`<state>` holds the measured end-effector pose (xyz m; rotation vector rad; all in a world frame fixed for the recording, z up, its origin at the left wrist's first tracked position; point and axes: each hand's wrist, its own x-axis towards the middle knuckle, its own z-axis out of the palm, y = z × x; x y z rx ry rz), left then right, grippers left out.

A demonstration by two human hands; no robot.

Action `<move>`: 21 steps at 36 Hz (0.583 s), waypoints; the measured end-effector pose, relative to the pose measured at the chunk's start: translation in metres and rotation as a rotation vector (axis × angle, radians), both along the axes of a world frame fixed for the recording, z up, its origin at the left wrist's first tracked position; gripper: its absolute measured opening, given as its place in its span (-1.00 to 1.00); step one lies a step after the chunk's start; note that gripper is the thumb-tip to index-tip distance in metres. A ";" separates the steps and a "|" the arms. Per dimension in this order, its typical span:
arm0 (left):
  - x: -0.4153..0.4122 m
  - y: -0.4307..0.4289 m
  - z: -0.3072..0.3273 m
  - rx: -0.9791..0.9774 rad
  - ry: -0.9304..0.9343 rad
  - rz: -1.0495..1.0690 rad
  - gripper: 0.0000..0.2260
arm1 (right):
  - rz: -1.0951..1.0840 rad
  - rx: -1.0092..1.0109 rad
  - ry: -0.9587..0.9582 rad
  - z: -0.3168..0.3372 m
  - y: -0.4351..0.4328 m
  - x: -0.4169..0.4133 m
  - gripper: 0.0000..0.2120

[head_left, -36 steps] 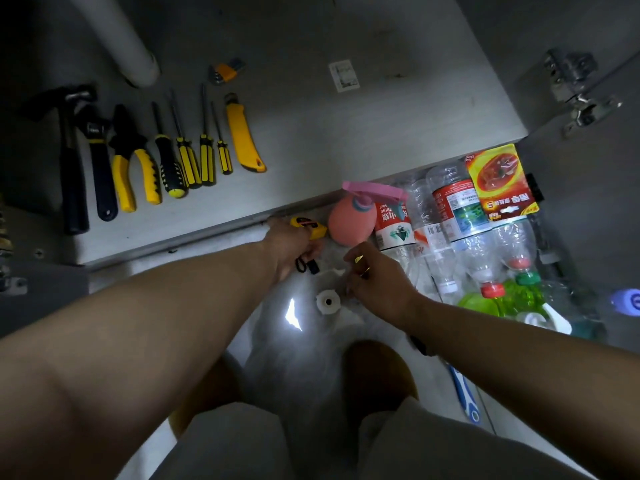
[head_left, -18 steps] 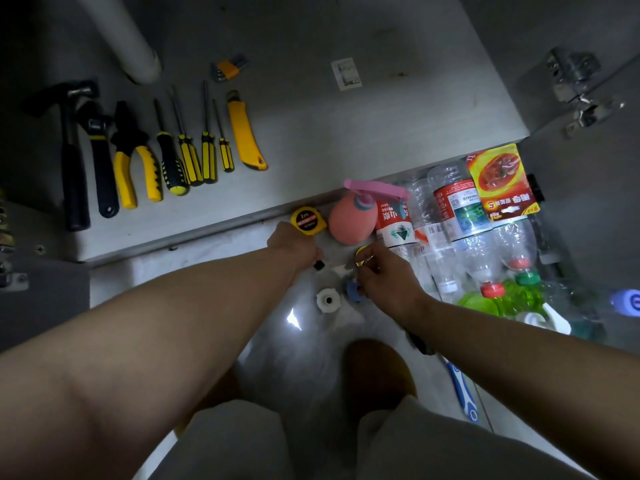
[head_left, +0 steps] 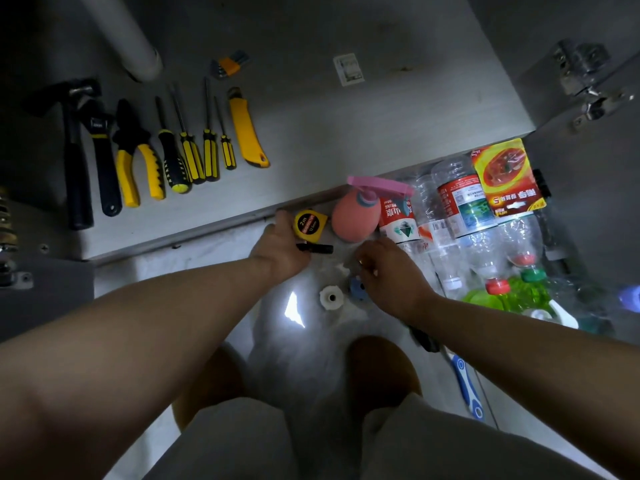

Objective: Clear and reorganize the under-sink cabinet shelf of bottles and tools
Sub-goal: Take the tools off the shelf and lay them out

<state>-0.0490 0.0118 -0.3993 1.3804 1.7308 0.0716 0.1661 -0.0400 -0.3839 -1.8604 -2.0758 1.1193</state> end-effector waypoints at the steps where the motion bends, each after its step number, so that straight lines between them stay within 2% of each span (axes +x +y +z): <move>1: -0.004 0.000 -0.001 -0.036 0.003 -0.010 -0.48 | 0.090 0.031 -0.013 0.002 0.002 -0.003 -0.75; 5: -0.013 -0.006 -0.007 -0.120 0.057 -0.158 -0.40 | 0.328 0.021 -0.083 0.006 0.012 -0.024 -0.48; 8: -0.017 -0.010 -0.011 -0.049 0.103 -0.228 -0.47 | 0.466 0.011 -0.182 0.003 0.021 -0.042 -0.31; 13: -0.029 -0.013 -0.011 0.070 0.214 -0.357 -0.63 | 0.653 0.023 -0.369 -0.006 0.040 -0.062 -0.21; 17: -0.040 -0.013 -0.009 0.111 0.243 -0.388 -0.91 | 0.794 0.045 -0.540 -0.010 0.047 -0.069 -0.22; 21: -0.041 -0.016 -0.008 0.150 0.180 -0.361 -0.92 | 0.782 0.104 -0.628 -0.007 0.041 -0.064 -0.13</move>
